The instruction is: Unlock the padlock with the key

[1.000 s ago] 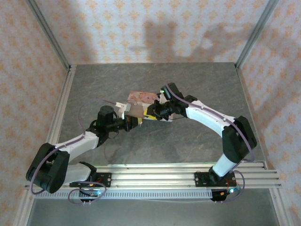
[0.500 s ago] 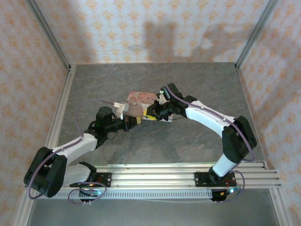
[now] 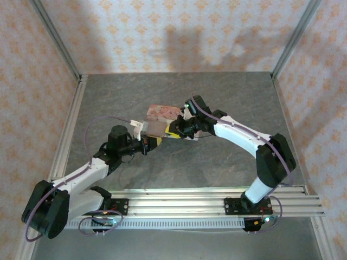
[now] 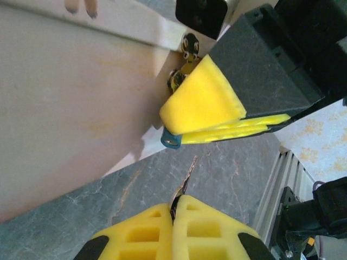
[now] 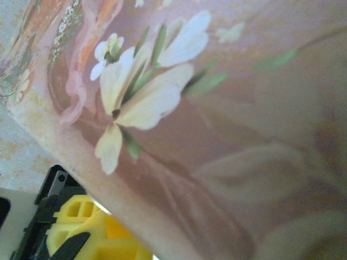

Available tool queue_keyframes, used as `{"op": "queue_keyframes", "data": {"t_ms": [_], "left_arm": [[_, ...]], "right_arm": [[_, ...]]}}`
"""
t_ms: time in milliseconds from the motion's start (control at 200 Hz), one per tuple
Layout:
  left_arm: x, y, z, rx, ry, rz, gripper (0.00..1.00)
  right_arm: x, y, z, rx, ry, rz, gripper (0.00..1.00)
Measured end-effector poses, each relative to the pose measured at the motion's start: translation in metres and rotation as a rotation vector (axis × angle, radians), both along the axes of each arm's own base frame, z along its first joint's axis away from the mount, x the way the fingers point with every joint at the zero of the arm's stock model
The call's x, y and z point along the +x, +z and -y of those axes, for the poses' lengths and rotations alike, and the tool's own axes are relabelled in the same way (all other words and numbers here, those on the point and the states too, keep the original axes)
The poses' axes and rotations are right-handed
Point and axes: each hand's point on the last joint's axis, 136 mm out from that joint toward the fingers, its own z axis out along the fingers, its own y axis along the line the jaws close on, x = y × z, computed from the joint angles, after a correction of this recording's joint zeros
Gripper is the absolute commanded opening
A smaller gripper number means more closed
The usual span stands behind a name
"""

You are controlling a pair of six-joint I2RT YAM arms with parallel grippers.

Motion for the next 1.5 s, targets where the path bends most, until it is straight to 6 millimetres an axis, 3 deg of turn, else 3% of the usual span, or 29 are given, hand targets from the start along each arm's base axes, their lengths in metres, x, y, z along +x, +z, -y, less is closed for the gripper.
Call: {"op": "queue_keyframes", "data": {"t_ms": [280, 1501], "left_arm": [[0.007, -0.014, 0.003, 0.007, 0.010, -0.036, 0.00], [0.020, -0.014, 0.006, -0.030, 0.039, -0.030, 0.00]], "right_arm": [[0.001, 0.000, 0.000, 0.002, -0.010, -0.003, 0.00], [0.005, 0.003, -0.002, 0.013, -0.027, -0.002, 0.00]]}}
